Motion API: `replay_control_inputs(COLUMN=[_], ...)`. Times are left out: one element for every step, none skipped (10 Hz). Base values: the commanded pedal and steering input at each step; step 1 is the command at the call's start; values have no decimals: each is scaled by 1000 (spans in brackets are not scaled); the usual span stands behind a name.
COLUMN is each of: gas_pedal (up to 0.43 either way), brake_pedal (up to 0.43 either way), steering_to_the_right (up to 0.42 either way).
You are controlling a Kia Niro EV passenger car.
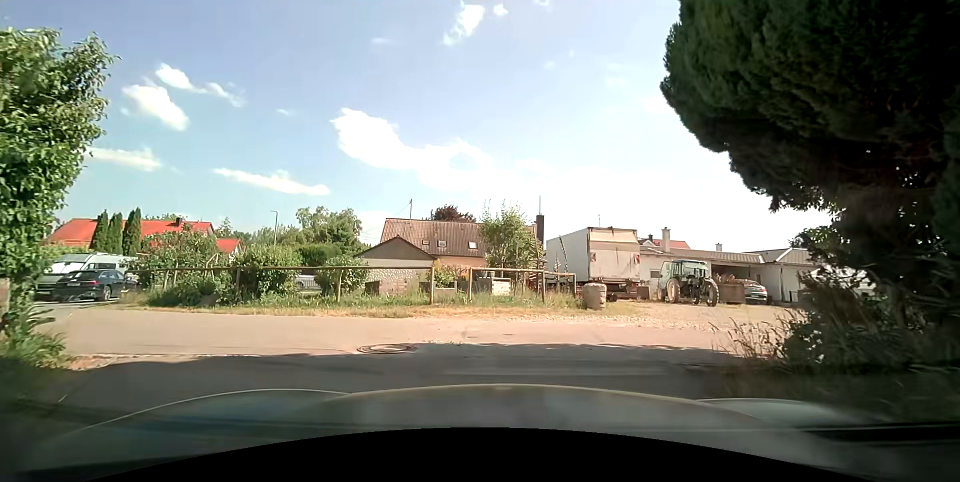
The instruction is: Follow the waypoints while adhering to traffic rules and regulations
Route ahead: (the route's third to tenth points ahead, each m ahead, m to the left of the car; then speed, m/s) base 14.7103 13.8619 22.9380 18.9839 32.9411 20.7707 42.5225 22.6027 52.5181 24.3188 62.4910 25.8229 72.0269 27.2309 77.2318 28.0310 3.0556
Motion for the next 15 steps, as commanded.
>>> replay_control_inputs(gas_pedal=[0,0,0,0,0,0,0,0,0,0,0,0,0,0,0], brake_pedal=[6,6,12,18,30,37,55,67,73,79,98,104,104,104,98], steering_to_the_right=[-3,-3,-4,-13,-30,-47,-65,-87,-104,-125,-142,-163,-184,-209,-239])
